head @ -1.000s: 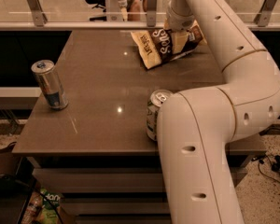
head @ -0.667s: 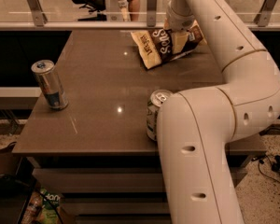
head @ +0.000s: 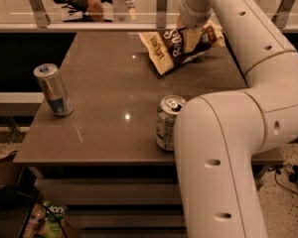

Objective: Move brown chip bag near redbull can

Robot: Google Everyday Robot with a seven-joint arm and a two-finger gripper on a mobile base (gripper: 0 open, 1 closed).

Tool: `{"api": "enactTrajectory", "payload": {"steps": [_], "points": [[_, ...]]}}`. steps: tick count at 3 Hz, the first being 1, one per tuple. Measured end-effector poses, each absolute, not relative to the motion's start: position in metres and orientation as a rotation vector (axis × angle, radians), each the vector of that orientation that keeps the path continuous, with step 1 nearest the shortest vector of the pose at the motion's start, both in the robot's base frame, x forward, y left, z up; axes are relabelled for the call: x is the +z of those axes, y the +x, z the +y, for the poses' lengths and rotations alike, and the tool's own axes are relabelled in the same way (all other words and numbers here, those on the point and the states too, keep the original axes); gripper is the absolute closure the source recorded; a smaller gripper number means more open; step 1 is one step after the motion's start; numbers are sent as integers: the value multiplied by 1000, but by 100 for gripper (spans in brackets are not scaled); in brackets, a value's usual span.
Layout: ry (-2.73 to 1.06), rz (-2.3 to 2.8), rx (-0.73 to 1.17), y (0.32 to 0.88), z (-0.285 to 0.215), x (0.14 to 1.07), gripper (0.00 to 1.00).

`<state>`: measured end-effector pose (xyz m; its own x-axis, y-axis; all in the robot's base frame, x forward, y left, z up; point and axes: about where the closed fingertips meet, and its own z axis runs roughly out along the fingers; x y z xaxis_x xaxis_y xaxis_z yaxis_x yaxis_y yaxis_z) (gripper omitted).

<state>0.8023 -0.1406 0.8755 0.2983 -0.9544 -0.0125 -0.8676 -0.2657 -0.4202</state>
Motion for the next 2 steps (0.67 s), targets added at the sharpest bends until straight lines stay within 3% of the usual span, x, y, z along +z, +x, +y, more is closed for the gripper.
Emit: {"api": "enactTrajectory", "payload": {"steps": [2], "points": [[-2161,1633,-350,790,-143,901,100]]}}
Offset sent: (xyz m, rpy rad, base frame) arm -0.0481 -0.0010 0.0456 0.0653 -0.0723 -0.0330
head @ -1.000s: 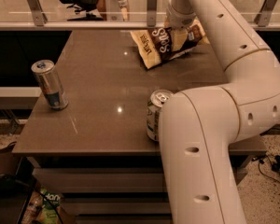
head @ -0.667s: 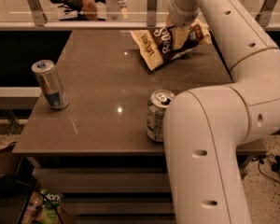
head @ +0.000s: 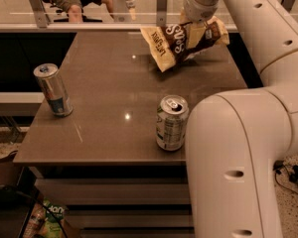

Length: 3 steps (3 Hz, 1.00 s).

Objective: Move brown chip bag near redbull can

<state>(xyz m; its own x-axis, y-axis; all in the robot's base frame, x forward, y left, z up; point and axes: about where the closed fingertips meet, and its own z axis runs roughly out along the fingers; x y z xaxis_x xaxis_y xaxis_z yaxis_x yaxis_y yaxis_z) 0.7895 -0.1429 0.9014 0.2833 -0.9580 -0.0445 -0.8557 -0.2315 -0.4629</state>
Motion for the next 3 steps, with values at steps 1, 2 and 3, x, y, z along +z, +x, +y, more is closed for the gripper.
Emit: {"api": "enactTrajectory", "payload": {"steps": [1,2,3], "points": [[-2156,1612,-370,778,-133,920,100],[-2162,1591,-398,765,-117,934,100],[-2179,1570,-434,750,-97,943,100]]}}
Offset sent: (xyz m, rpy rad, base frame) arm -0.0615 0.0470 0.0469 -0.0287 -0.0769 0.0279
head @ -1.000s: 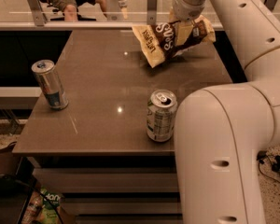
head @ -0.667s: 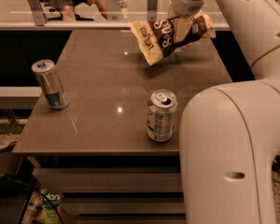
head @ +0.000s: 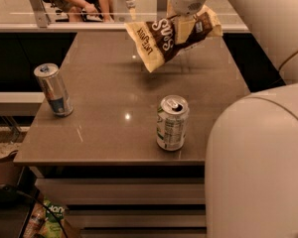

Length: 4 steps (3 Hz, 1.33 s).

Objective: Move brown chip bag near redbull can

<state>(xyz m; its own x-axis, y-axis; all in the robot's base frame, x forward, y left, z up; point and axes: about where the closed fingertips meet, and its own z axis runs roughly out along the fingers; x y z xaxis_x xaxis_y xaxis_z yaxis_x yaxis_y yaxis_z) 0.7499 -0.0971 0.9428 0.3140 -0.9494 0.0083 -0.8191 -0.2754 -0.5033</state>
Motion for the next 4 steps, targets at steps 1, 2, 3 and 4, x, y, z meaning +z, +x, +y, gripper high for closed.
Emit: {"api": "enactTrajectory", "payload": {"steps": [1,2,3,4], "points": [[-2184,1562,-475,737,-75,947,100],[-2185,1552,-505,728,-50,947,100],[-2192,1538,-524,723,-30,946,100],[-2195,1533,-530,713,-13,941,100]]}}
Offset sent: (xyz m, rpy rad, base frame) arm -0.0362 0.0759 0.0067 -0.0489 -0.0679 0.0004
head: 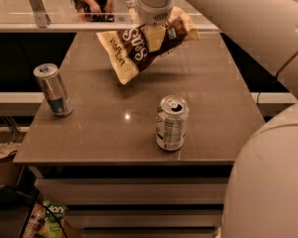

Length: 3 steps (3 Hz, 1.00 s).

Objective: Move brown chip bag near redbull can

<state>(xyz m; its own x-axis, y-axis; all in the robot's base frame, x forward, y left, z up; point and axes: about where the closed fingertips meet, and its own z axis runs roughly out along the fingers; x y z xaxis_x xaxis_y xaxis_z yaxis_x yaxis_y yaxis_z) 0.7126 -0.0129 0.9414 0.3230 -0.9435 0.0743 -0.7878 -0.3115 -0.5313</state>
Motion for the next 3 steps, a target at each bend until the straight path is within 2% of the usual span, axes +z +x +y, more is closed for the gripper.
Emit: {"api": "enactTrajectory", "payload": {"steps": [3], "points": [[-2187,1527,-539,671,24,919,100]]}}
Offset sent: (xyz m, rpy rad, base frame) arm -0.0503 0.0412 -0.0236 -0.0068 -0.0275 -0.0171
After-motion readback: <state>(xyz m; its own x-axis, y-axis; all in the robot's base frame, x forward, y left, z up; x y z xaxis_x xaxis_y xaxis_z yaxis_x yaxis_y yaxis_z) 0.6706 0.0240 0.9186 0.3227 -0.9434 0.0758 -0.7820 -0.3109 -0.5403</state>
